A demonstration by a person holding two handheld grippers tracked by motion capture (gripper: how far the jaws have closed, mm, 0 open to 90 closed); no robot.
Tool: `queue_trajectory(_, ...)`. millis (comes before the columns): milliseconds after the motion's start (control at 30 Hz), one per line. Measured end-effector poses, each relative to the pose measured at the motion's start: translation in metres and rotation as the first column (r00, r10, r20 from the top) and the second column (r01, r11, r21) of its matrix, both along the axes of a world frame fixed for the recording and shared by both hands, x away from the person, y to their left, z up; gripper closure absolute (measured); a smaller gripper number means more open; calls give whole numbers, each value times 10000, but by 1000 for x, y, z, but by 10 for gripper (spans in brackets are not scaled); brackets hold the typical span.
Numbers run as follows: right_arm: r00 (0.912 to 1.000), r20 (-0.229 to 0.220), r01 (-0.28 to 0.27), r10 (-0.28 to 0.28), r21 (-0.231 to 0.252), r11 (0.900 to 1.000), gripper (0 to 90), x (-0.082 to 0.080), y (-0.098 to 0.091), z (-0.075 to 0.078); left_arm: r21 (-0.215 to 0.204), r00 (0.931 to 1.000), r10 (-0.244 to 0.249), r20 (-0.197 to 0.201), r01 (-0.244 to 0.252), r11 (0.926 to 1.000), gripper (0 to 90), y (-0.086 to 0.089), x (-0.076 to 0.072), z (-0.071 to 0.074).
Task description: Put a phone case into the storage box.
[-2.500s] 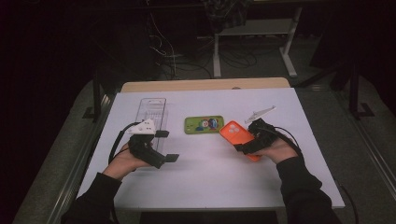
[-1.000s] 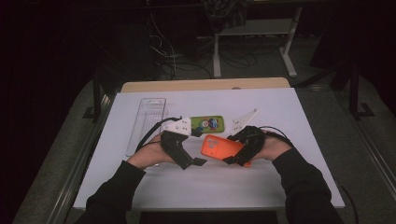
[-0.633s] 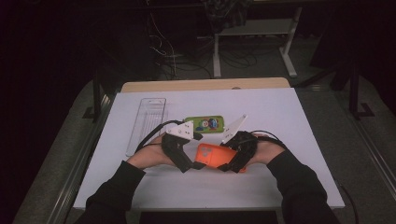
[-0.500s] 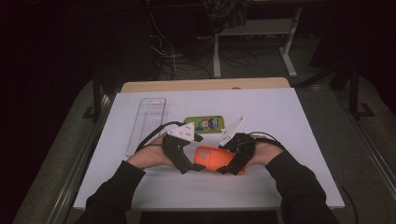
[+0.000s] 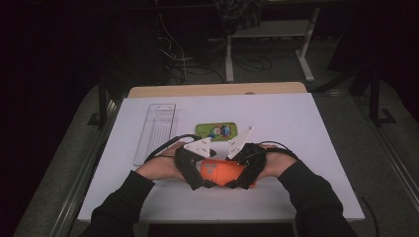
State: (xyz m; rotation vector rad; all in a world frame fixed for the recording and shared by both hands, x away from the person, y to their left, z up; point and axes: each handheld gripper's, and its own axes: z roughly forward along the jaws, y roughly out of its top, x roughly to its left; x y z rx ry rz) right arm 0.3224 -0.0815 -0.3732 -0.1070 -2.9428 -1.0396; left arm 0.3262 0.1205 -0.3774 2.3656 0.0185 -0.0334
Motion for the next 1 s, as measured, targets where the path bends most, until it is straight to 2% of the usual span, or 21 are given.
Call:
queue_trajectory(100, 10000, 52, -50, 50, -2, 10000, 147, -1, 2, 1, 280, 9998, -175, 63, 173, 9995, 8, -1, 0, -2)
queue_trajectory(133, 9998, -180, 120, -122, -128, 9998, 147, -4, 1, 3, 310, 9998, -182, 64, 180, 9994, 8, -2, -1, -3)
queue_trajectory(267, 9998, -196, 80, -82, -111, 9999, 147, -4, 1, 3, 383, 9999, -167, -18, 168, 9991, 8, -2, -1, -4)
queue_trajectory(333, 9998, -188, 81, -84, -124, 9999, 147, -4, 1, 3, 428, 9997, -244, -25, 245, 9988, 8, -3, -2, -5)
queue_trajectory(400, 9999, 71, -121, 121, 60, 9999, 147, -2, 2, 3, 466, 9997, -219, -56, 222, 9987, 8, -4, -2, -6)
queue_trajectory(533, 9999, 43, -133, 132, 74, 9999, 147, -2, 2, 3, 564, 9998, -188, -65, 191, 9982, 8, -5, -2, -7)
queue_trajectory(633, 9999, 79, -120, 120, 62, 9999, 146, -2, 1, 3, 574, 9998, -204, 23, 202, 9981, 60, -4, -2, -6)
queue_trajectory(800, 9998, 99, -150, 149, 73, 9999, 147, -3, 1, 3, 598, 9997, -247, -67, 251, 9979, 71, -4, -2, -7)
queue_trajectory(1000, 9999, 112, -113, 113, 37, 9999, 147, -2, 1, 3, 624, 9993, -343, -159, 352, 9974, 135, -4, -2, -7)
